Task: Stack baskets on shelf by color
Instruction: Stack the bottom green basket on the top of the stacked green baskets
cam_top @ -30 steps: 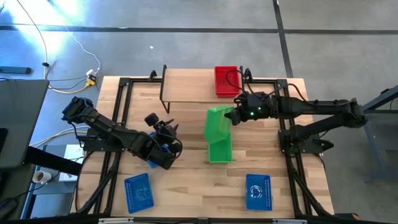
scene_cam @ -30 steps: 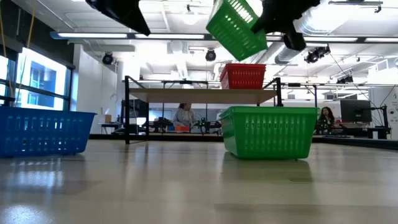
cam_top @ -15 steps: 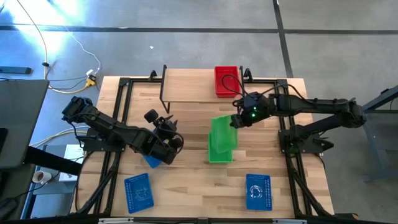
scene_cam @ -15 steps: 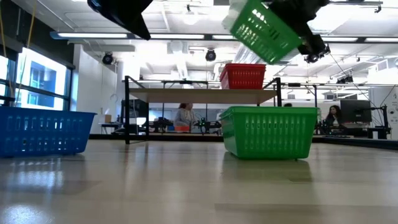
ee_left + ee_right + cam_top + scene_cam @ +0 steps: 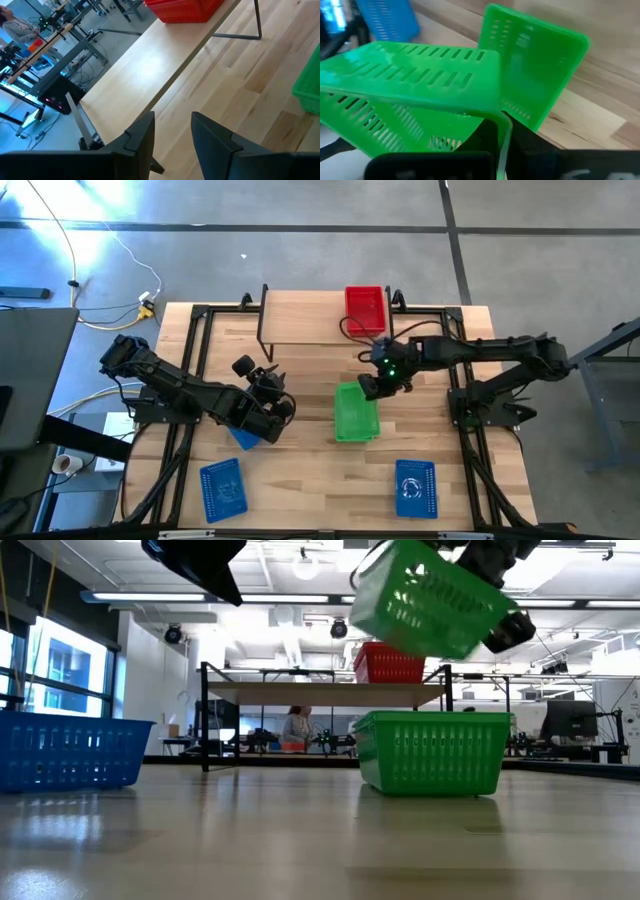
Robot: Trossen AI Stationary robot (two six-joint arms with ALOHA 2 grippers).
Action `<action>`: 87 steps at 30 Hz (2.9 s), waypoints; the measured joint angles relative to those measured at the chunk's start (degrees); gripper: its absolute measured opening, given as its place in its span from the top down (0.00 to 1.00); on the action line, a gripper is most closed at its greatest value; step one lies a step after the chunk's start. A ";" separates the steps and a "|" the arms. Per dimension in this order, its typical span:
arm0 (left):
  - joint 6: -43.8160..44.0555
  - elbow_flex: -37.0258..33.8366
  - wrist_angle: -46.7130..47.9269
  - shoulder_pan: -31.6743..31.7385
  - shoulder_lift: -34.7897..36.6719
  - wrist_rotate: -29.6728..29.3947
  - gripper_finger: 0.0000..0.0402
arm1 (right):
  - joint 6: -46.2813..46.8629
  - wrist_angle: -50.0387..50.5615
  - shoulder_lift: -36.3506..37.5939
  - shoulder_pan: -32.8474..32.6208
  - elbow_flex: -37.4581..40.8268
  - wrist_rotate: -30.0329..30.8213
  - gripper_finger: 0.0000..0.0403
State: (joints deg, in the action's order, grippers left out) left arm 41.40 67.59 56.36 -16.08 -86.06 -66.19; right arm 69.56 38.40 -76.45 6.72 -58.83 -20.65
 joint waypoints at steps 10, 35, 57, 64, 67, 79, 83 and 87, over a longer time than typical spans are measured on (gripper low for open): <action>-0.01 0.00 -0.02 0.00 0.00 0.17 0.71 | 2.78 0.32 -4.92 0.01 0.00 -1.91 1.00; -1.10 0.00 -0.04 0.00 0.00 2.75 0.71 | 7.61 3.68 -12.52 0.01 0.00 -3.65 1.00; -2.59 0.00 -0.07 0.00 0.00 3.15 0.71 | 8.76 2.29 -17.24 0.38 0.00 -6.19 1.00; -2.60 0.00 -0.06 0.00 0.00 3.10 0.71 | 5.22 3.89 -17.24 0.73 -1.86 -6.42 1.00; -2.59 0.00 -0.07 0.00 0.00 3.08 0.71 | 3.91 4.35 -17.24 1.19 -2.78 -7.40 1.00; -2.61 0.00 -0.06 0.00 0.00 3.04 0.71 | 4.39 6.84 -17.24 1.14 -3.48 -4.67 1.00; -2.61 0.00 -0.07 0.00 0.00 3.03 0.71 | 3.97 6.84 -17.24 1.14 -3.48 -6.07 1.00; -2.61 0.00 -0.07 0.00 0.00 3.02 0.71 | 2.76 6.97 -17.24 1.14 -3.48 -6.66 1.00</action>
State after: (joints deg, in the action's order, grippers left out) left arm 38.79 67.59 56.29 -16.08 -86.06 -63.17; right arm 72.32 45.37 -93.69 7.86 -62.30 -27.31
